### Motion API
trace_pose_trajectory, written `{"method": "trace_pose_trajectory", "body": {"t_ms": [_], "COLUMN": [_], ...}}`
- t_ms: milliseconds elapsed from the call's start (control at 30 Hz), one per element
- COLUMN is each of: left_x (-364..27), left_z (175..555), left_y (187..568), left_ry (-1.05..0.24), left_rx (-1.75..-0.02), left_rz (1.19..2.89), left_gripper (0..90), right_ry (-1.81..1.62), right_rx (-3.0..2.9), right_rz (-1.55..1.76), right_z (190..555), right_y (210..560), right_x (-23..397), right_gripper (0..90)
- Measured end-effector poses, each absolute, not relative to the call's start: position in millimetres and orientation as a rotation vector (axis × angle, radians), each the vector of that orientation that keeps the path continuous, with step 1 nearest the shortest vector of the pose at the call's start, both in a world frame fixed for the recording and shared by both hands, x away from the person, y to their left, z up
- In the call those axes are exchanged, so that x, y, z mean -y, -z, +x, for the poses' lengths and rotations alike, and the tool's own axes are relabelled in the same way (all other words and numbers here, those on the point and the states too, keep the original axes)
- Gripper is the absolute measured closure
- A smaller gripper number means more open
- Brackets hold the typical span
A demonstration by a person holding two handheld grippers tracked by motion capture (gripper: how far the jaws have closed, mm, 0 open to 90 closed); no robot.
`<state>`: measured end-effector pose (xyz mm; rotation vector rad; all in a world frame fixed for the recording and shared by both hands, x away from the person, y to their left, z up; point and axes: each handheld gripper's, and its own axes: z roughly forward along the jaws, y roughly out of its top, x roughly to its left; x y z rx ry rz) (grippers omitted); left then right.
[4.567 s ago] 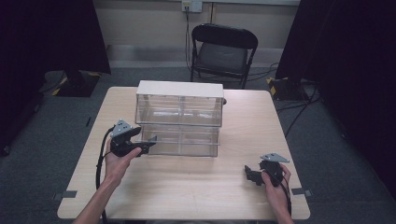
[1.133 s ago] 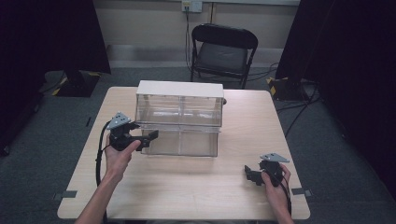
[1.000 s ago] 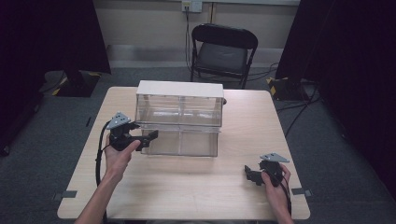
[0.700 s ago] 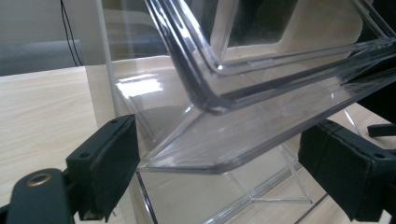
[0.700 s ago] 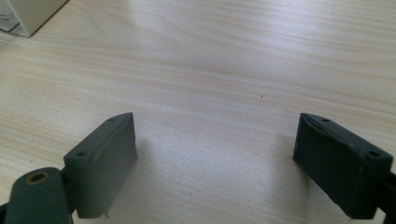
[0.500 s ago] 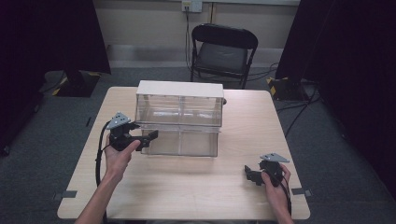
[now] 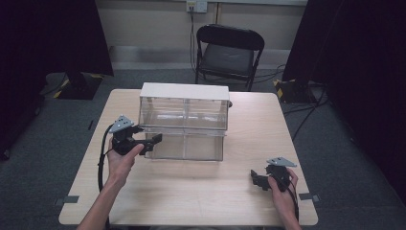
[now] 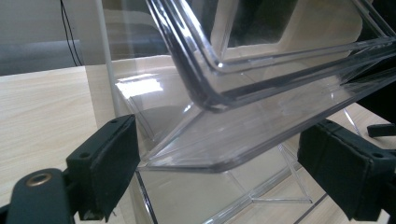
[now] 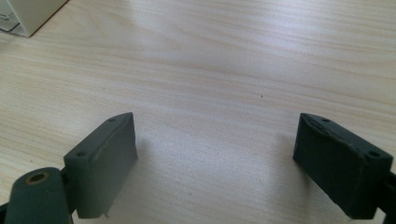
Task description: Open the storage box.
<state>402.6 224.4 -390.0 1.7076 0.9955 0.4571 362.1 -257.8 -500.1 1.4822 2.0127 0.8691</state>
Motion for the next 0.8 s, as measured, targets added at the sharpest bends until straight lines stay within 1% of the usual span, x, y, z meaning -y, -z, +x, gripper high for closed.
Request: {"method": "trace_pose_trajectory", "body": {"t_ms": [800], "left_x": [-223.6], "left_z": [402.2], "left_y": [389.9], "left_ry": [-0.467], "left_rx": [-0.997], "left_rz": [1.715], "left_gripper": [13.2], "right_ry": [-0.869], "right_rx": [-2.013], "right_rz": [1.482], "right_z": [362.1], "right_y": [500.1], "right_x": [257.8], "right_gripper": [12.5]}}
